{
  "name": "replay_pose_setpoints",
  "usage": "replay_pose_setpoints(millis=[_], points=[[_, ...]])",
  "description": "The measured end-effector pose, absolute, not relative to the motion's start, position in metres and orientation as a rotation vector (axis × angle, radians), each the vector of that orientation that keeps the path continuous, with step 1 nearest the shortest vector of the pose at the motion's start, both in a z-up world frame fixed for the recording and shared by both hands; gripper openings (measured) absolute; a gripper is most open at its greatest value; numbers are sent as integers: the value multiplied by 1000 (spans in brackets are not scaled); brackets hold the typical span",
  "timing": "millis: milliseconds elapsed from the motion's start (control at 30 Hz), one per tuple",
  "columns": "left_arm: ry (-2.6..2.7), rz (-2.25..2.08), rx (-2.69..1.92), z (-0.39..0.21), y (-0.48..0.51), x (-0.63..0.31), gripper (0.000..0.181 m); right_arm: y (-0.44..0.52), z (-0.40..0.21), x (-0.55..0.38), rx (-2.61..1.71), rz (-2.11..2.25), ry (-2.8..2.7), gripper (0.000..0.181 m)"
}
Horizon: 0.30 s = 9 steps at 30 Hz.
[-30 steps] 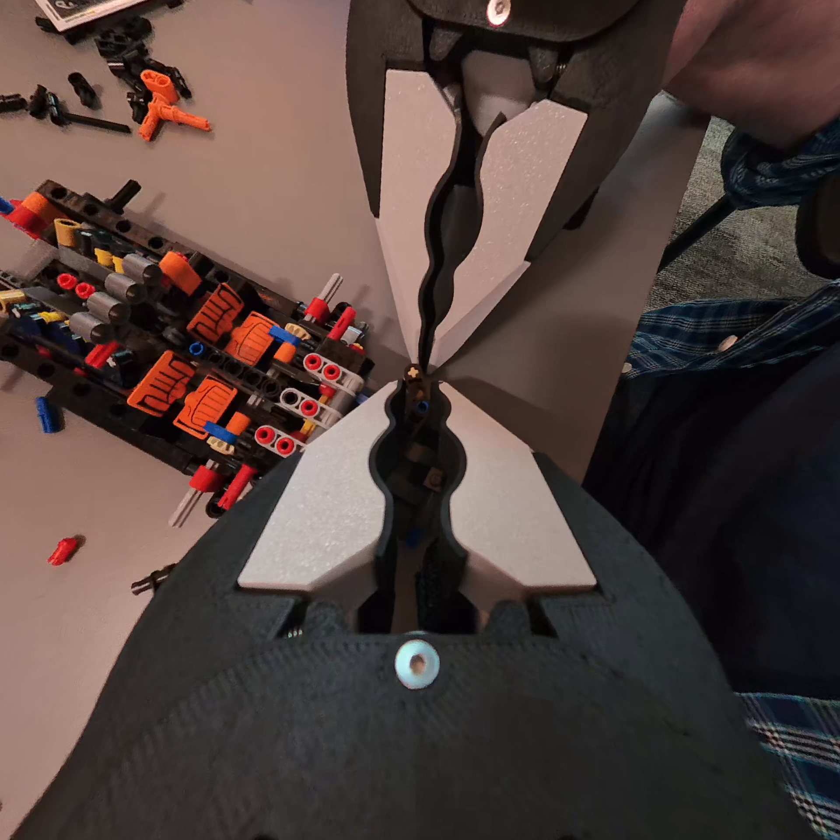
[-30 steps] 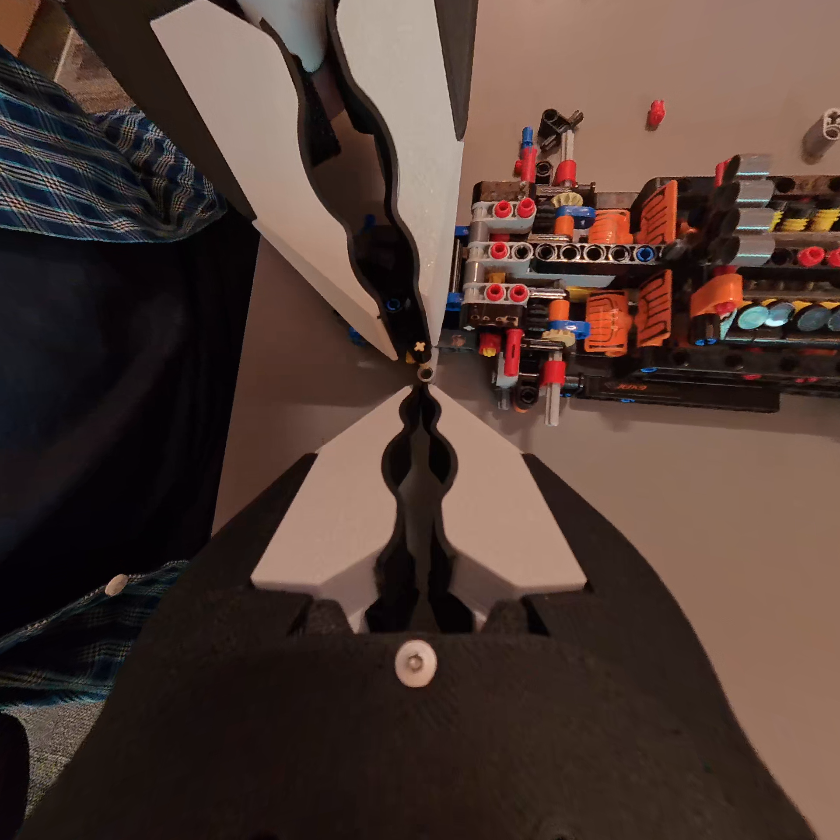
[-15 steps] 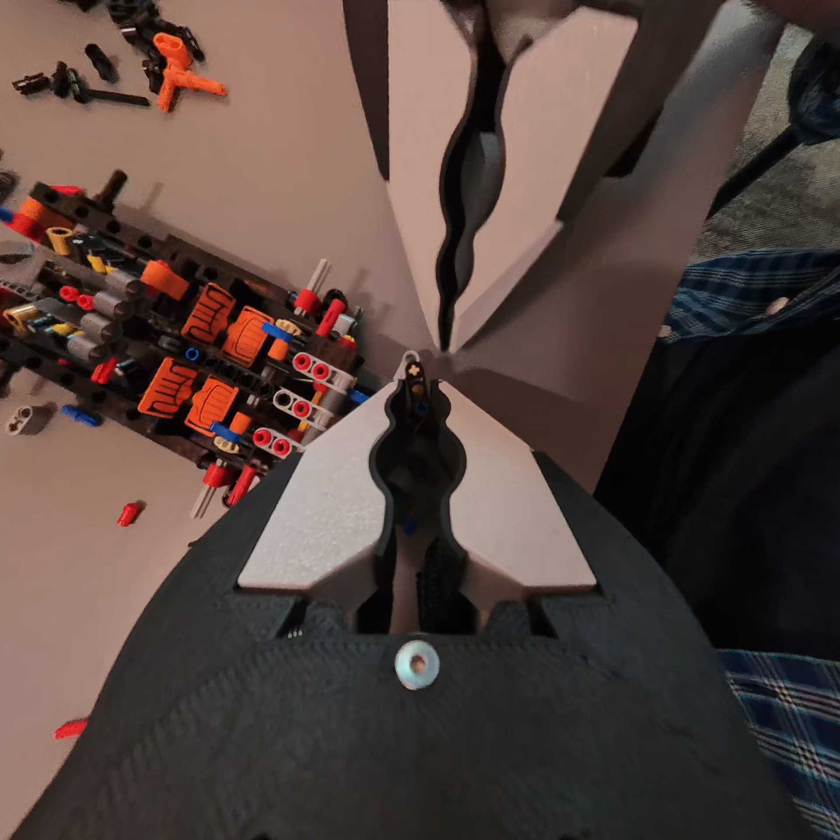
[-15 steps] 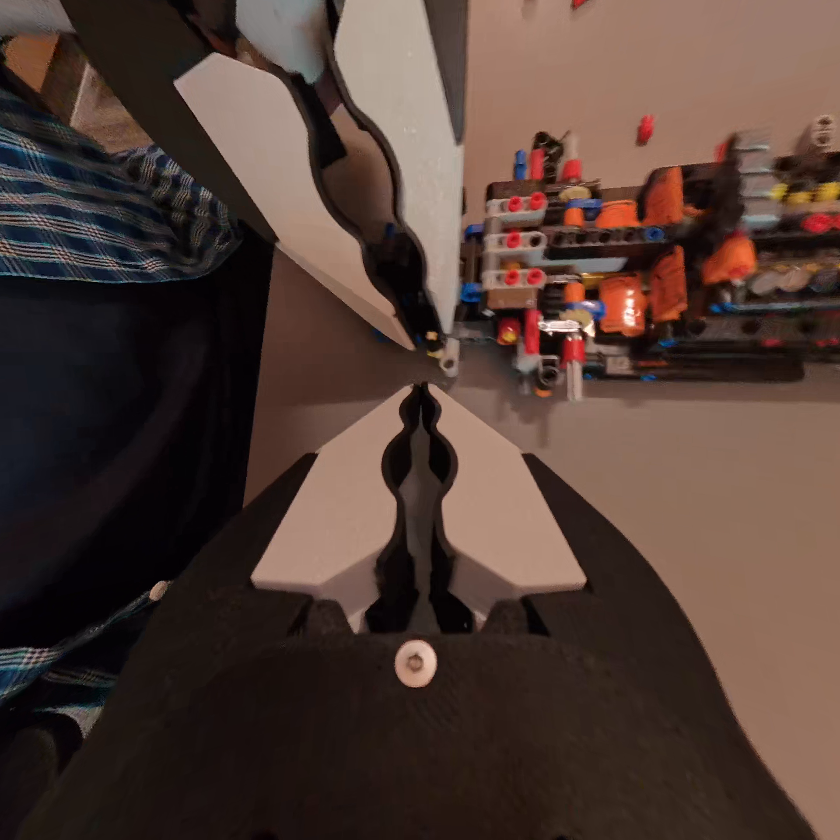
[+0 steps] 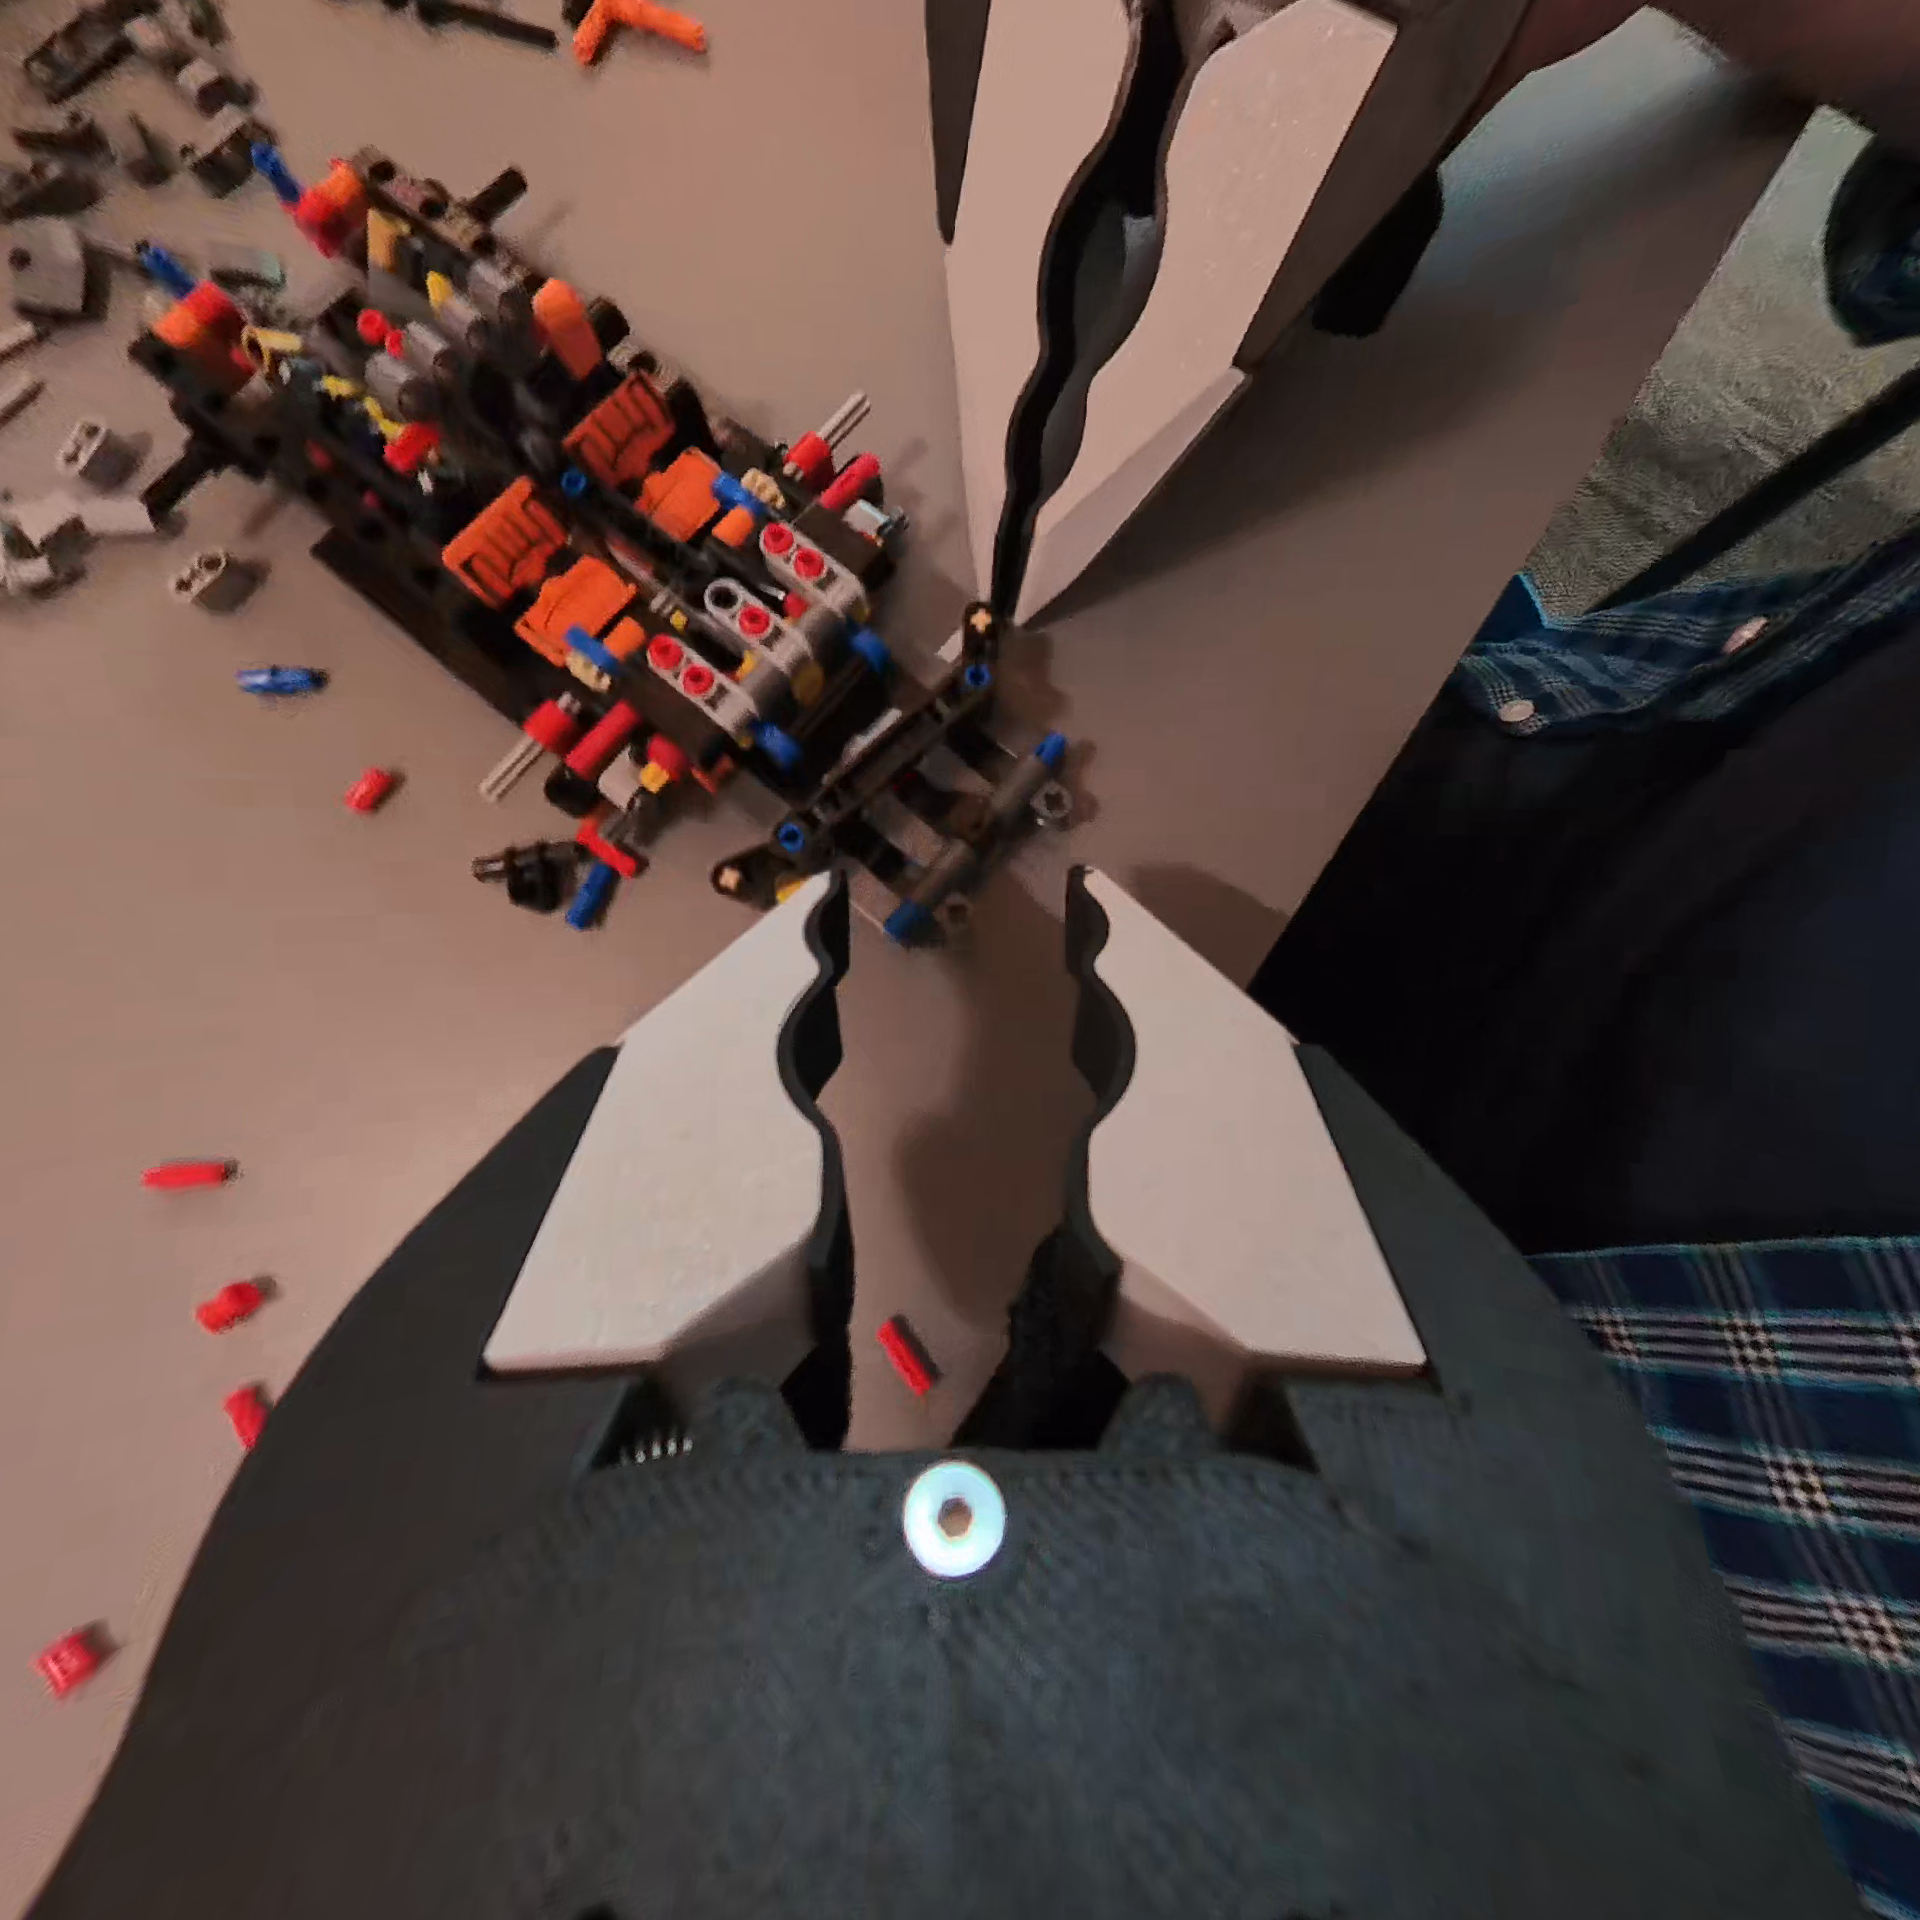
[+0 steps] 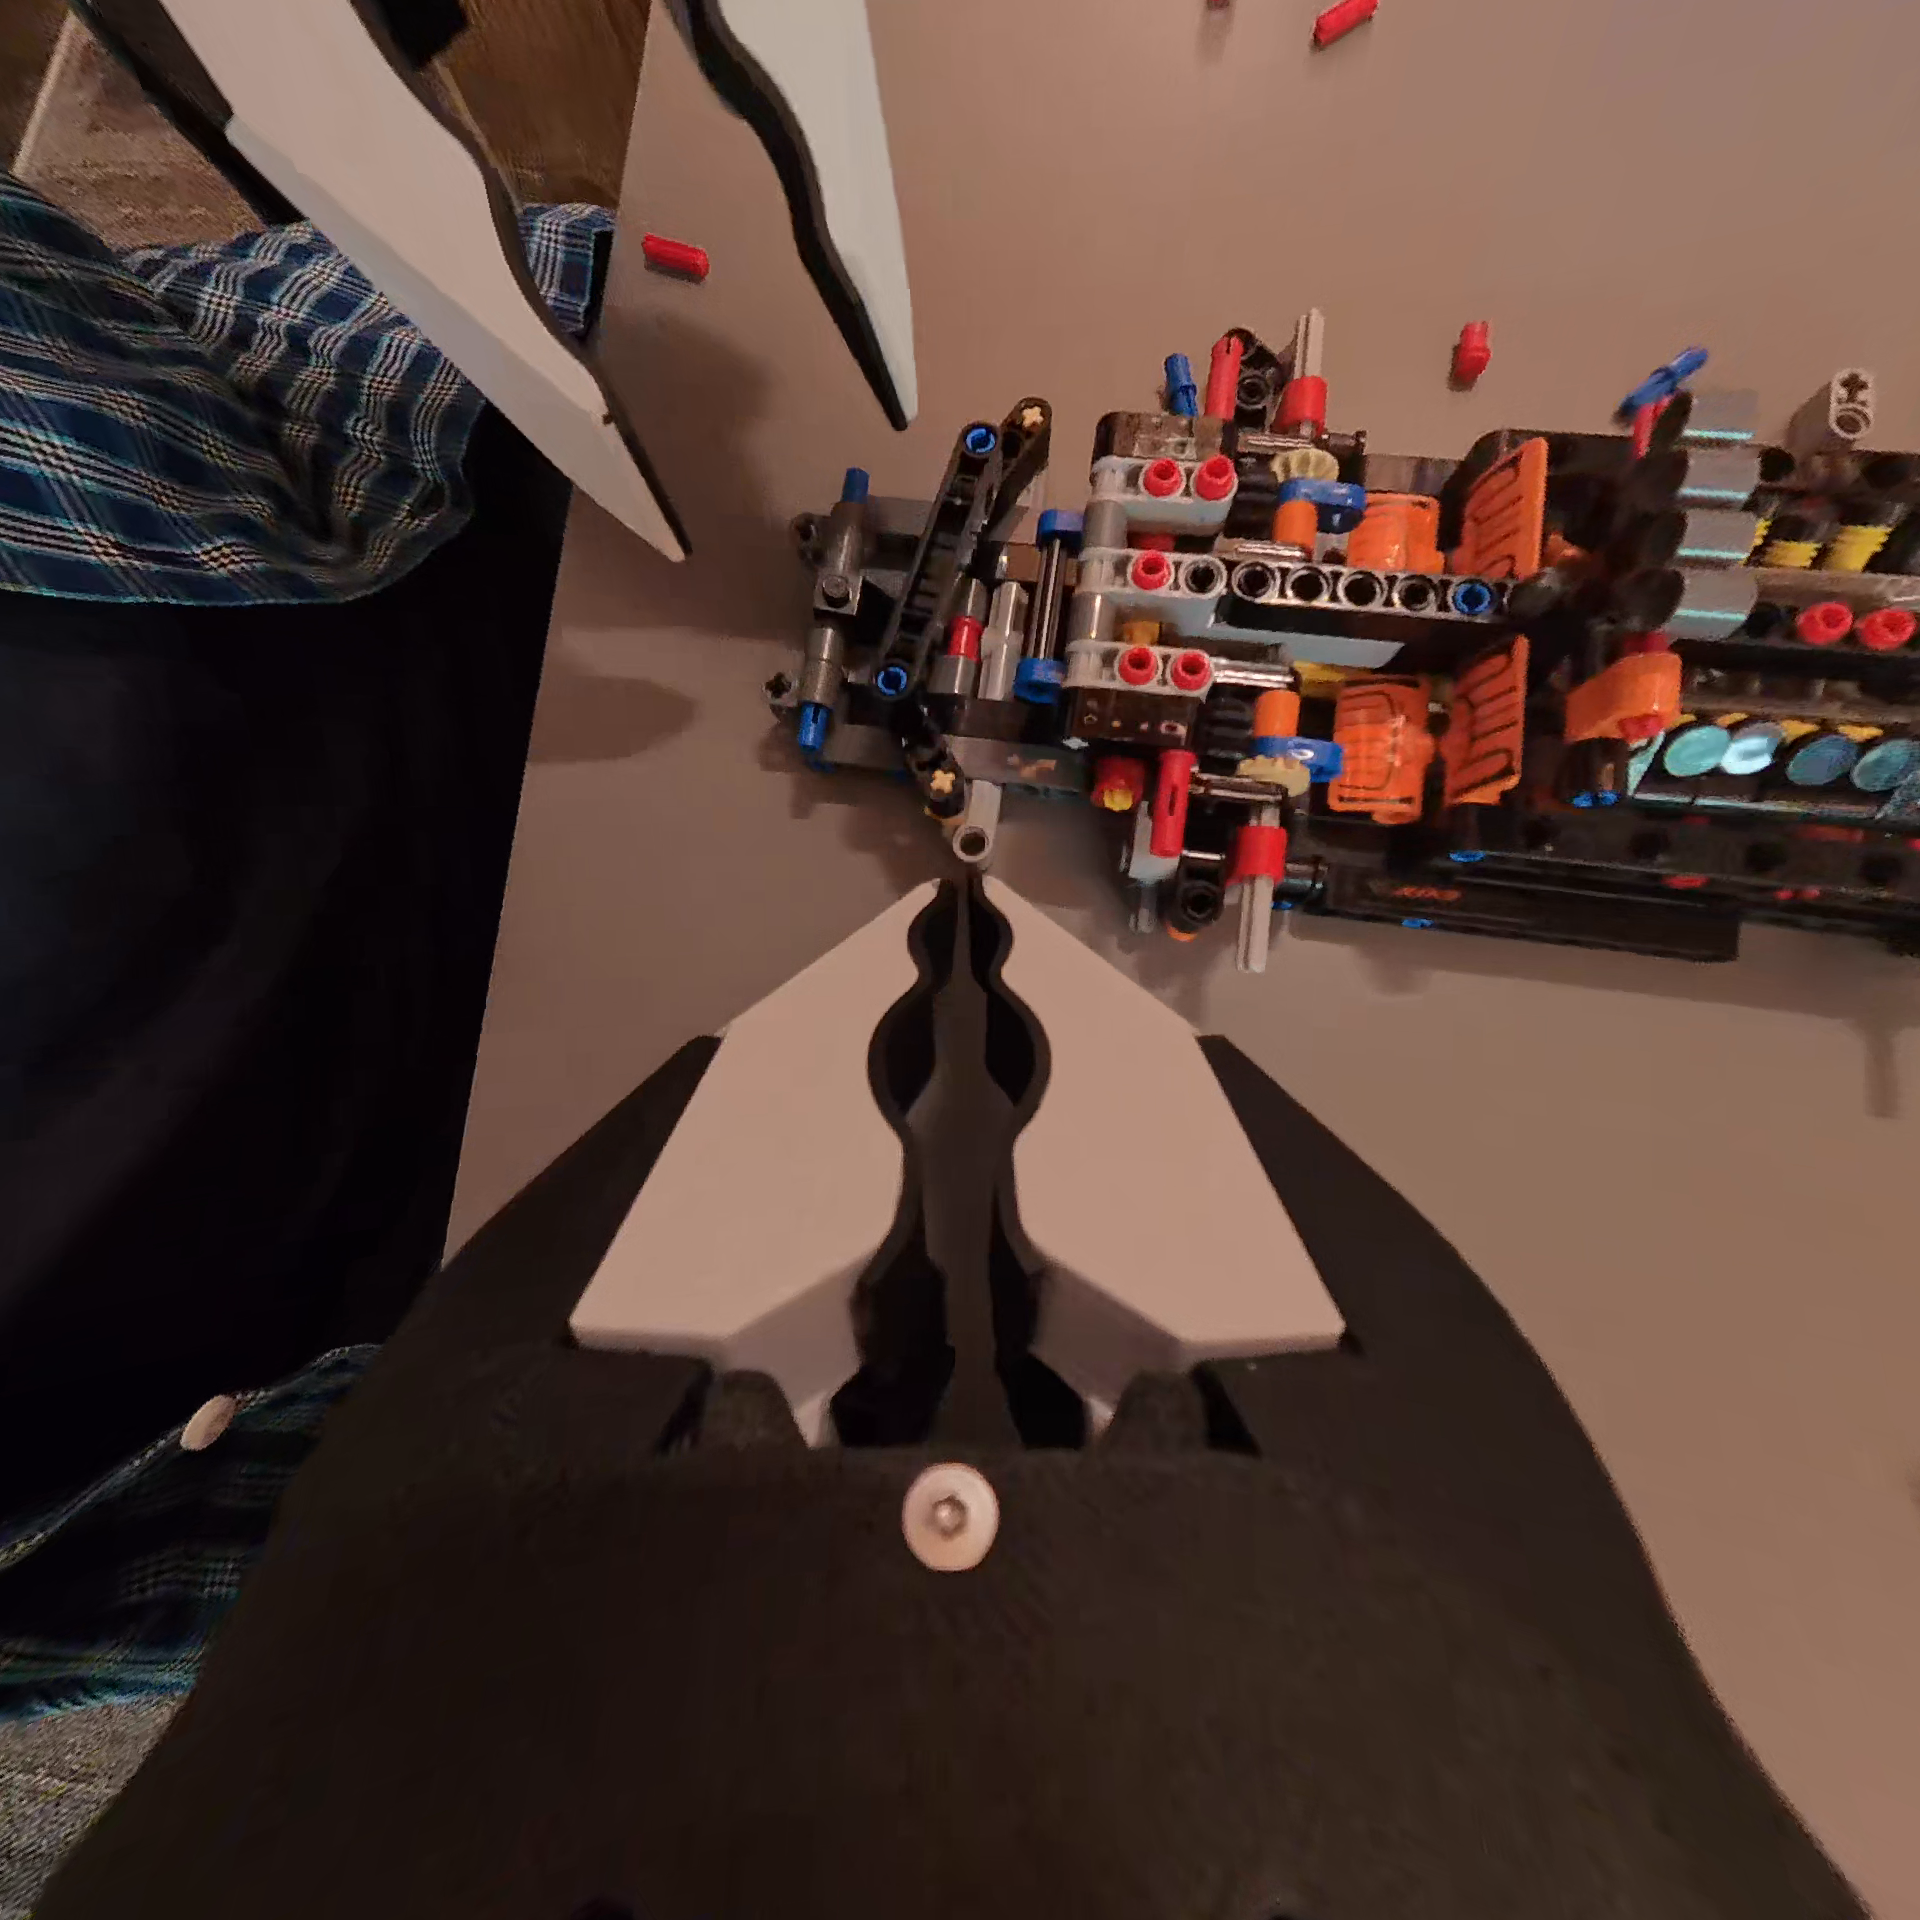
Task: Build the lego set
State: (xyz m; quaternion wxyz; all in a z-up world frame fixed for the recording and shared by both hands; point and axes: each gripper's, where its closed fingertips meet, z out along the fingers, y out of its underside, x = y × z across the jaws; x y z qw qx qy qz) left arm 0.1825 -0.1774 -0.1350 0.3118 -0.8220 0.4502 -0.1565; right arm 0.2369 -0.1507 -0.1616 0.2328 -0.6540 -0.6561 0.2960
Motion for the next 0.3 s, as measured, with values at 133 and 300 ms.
replay_pose_setpoints(millis=[133,300], points=[[1097,-368,-2228,-148,-180,177,40,-154,-162,230,-1787,825,-1814,0],[1080,-352,-2228,-151,-172,166,34,-159,-162,218,-1772,827,-1828,0]])
